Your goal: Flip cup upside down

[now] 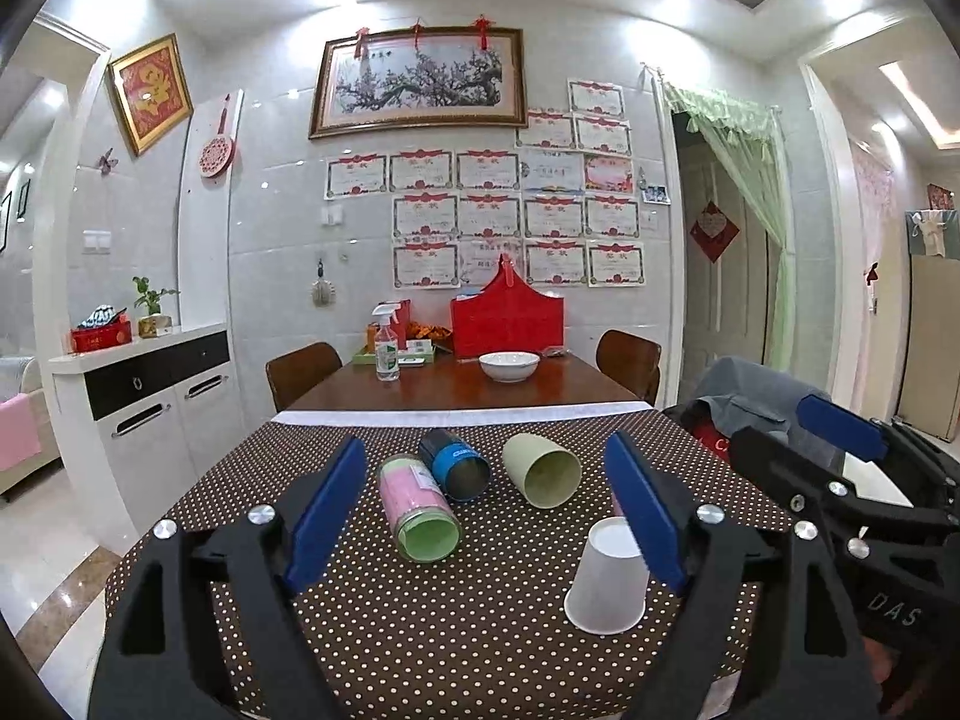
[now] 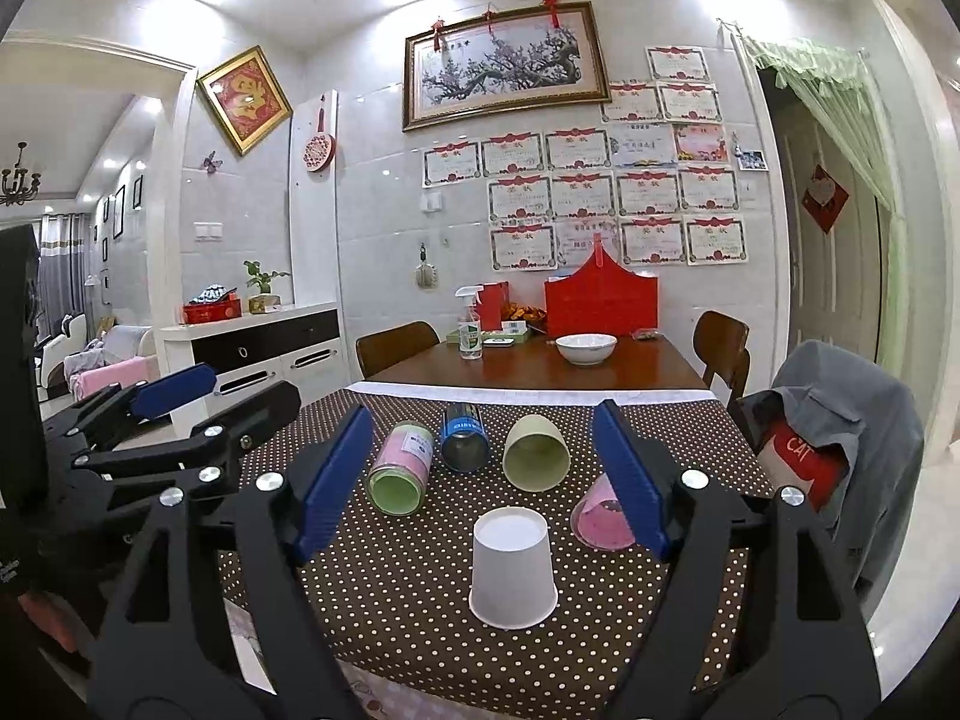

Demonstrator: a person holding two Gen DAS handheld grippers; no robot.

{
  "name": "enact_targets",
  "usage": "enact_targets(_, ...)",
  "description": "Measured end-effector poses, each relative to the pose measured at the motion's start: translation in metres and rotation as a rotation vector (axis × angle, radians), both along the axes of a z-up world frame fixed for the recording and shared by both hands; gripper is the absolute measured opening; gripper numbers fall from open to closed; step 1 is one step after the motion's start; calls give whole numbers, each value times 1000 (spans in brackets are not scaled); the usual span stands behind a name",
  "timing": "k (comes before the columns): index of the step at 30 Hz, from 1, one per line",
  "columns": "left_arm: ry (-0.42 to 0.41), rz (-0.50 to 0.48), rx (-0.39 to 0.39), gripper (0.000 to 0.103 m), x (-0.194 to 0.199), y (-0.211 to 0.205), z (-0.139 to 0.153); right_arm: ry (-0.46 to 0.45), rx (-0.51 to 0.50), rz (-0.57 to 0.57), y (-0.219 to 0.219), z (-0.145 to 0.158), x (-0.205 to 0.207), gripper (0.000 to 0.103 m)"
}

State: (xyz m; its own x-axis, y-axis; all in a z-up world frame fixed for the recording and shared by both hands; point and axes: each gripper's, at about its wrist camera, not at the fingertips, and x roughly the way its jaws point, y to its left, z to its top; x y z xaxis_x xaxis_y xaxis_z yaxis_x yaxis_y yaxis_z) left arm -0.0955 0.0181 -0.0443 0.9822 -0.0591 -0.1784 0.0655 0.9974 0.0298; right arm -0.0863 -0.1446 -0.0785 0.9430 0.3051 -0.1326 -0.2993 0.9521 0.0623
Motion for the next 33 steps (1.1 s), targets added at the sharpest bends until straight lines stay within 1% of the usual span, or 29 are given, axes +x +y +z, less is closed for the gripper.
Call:
enact_targets(9, 11, 8, -19, 82, 0, 6, -6, 16, -31, -7, 5, -5, -6, 78)
enact_targets(19, 49, 28, -37, 82, 4, 10, -20, 48, -57, -2, 10, -14, -3, 78)
enact_targets(33, 47, 33, -43, 82, 8, 12, -18, 53, -56, -2, 11, -12, 0, 79)
